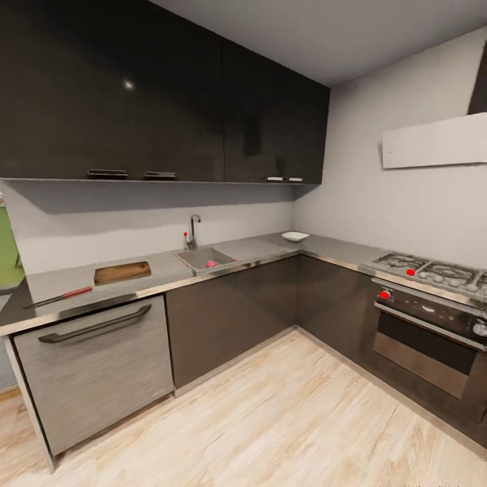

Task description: In the kitchen, take the Vidalia onion out of the sink, dice it on the chopping board with the paring knife, put the diced onion into the bowl on the countertop, then place both the paring knife and the chopping board into the sink.

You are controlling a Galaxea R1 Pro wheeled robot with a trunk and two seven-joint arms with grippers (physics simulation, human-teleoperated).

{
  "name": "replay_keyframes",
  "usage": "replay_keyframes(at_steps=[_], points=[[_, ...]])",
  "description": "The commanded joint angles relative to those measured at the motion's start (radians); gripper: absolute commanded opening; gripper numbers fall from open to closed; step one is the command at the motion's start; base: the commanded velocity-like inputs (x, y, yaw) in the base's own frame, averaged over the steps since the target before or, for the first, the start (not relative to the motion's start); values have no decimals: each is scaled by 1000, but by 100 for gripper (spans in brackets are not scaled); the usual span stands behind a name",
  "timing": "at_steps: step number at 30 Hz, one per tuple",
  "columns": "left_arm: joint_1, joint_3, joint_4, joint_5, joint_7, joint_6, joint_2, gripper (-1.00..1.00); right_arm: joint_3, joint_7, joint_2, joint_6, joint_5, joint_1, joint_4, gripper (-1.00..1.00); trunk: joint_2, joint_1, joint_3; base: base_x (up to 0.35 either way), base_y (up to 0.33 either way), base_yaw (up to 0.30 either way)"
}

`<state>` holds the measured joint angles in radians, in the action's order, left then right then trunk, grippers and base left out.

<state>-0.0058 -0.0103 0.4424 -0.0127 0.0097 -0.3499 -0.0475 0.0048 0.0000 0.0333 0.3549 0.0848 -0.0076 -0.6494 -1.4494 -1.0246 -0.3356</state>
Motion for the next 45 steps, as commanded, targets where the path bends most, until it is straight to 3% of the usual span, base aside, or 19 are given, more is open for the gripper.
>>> replay_keyframes(at_steps=[1, 10, 23, 45], points=[[0, 0, 0, -1, 1, -3, 0, 100, -2, 0, 0, 2, 9, -1, 1, 100, -1, 0, 0, 225, -125, -266], [0, 0, 1, -1, 1, -3, 0, 100, -2, 0, 0, 2, 9, -1, 1, 100, -1, 0, 5, 252, -189, -264], [0, 0, 1, -1, 1, -3, -1, 100, -2, -1, 0, 1, 9, -1, 1, 100, -1, 0, -9, 262, -202, -212], [0, 0, 1, -1, 1, -3, -3, 100, -2, -3, 0, 1, 9, -1, 1, 100, -1, 0, -37, 315, -14, -183]])
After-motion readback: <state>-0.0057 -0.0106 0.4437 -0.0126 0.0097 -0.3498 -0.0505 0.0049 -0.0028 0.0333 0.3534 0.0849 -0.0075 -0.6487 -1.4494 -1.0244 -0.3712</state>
